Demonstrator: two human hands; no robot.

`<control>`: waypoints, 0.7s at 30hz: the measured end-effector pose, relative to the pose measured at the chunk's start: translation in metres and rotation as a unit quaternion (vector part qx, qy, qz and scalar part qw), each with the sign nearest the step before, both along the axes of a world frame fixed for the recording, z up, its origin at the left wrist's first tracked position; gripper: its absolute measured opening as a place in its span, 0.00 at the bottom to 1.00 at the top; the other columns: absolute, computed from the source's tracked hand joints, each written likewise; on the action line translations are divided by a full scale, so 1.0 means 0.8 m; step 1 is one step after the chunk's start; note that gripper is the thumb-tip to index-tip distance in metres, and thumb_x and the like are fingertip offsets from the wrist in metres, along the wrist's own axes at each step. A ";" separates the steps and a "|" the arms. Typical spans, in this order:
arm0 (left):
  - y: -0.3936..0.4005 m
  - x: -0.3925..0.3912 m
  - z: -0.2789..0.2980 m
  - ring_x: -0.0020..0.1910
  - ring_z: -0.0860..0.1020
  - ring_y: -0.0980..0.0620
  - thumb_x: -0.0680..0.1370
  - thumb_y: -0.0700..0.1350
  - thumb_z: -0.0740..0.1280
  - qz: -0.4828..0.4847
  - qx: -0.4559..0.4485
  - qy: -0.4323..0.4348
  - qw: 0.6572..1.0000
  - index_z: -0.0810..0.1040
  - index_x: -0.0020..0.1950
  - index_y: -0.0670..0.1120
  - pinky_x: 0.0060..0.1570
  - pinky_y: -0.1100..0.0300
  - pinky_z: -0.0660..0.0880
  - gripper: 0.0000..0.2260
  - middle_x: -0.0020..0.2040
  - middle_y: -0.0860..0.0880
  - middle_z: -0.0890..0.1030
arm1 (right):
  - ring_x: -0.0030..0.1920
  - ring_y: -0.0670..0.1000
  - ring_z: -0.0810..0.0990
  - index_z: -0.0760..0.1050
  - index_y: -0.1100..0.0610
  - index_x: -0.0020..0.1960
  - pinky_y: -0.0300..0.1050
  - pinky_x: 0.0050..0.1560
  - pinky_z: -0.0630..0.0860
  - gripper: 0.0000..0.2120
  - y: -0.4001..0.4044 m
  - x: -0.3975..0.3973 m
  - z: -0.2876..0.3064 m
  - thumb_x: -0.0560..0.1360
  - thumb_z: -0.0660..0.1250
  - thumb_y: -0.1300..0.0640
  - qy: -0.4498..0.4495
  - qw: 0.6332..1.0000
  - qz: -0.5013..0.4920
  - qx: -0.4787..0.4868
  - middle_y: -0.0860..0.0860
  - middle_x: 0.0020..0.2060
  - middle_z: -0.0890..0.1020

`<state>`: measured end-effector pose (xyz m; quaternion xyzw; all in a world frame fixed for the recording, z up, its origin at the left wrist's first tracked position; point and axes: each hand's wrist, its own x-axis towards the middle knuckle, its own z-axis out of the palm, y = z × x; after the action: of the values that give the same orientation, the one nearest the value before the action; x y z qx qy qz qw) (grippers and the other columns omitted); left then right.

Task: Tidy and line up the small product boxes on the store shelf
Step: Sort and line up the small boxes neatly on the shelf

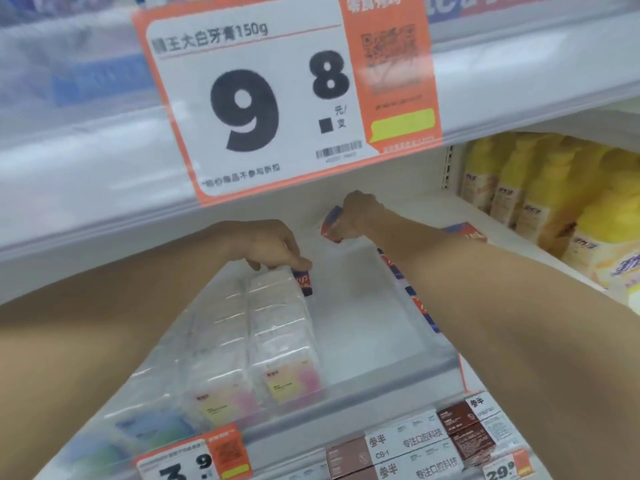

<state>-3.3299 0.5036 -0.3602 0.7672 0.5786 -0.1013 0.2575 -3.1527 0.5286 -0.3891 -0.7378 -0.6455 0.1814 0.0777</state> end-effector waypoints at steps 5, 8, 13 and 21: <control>0.010 0.012 -0.008 0.50 0.80 0.50 0.69 0.50 0.77 -0.059 0.030 0.085 0.994 0.80 0.56 0.49 0.51 0.55 0.80 0.17 0.51 0.52 0.81 | 0.57 0.52 0.78 0.73 0.61 0.63 0.41 0.48 0.75 0.28 -0.014 0.025 0.021 0.66 0.79 0.58 0.164 0.978 -0.016 0.124 0.52 0.58 0.78; 0.014 0.007 -0.014 0.38 0.76 0.54 0.73 0.46 0.74 -0.095 0.059 0.108 0.988 0.82 0.46 0.48 0.43 0.59 0.77 0.04 0.44 0.52 0.81 | 0.53 0.49 0.79 0.73 0.57 0.63 0.40 0.44 0.80 0.35 -0.050 0.051 0.041 0.60 0.83 0.60 0.331 0.928 -0.044 0.167 0.50 0.56 0.78; 0.002 0.008 0.016 0.41 0.74 0.49 0.71 0.52 0.75 -0.047 0.184 0.010 0.982 0.80 0.46 0.41 0.40 0.60 0.68 0.14 0.43 0.46 0.79 | 0.48 0.49 0.84 0.78 0.50 0.59 0.40 0.40 0.81 0.24 -0.110 0.108 0.057 0.66 0.78 0.63 0.439 0.876 -0.041 0.197 0.48 0.49 0.84; -0.086 0.078 0.078 0.36 0.79 0.50 0.78 0.43 0.67 0.135 0.100 -0.367 0.915 0.70 0.45 0.48 0.46 0.53 0.80 0.06 0.41 0.47 0.78 | 0.49 0.56 0.86 0.75 0.56 0.66 0.52 0.47 0.83 0.26 -0.172 0.183 0.066 0.70 0.76 0.64 0.458 0.873 -0.101 0.133 0.53 0.59 0.82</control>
<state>-3.2676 0.4350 -0.2979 0.6864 0.5487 0.2818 0.3851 -3.0065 0.3907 -0.3362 -0.6159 -0.4777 0.4025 0.4800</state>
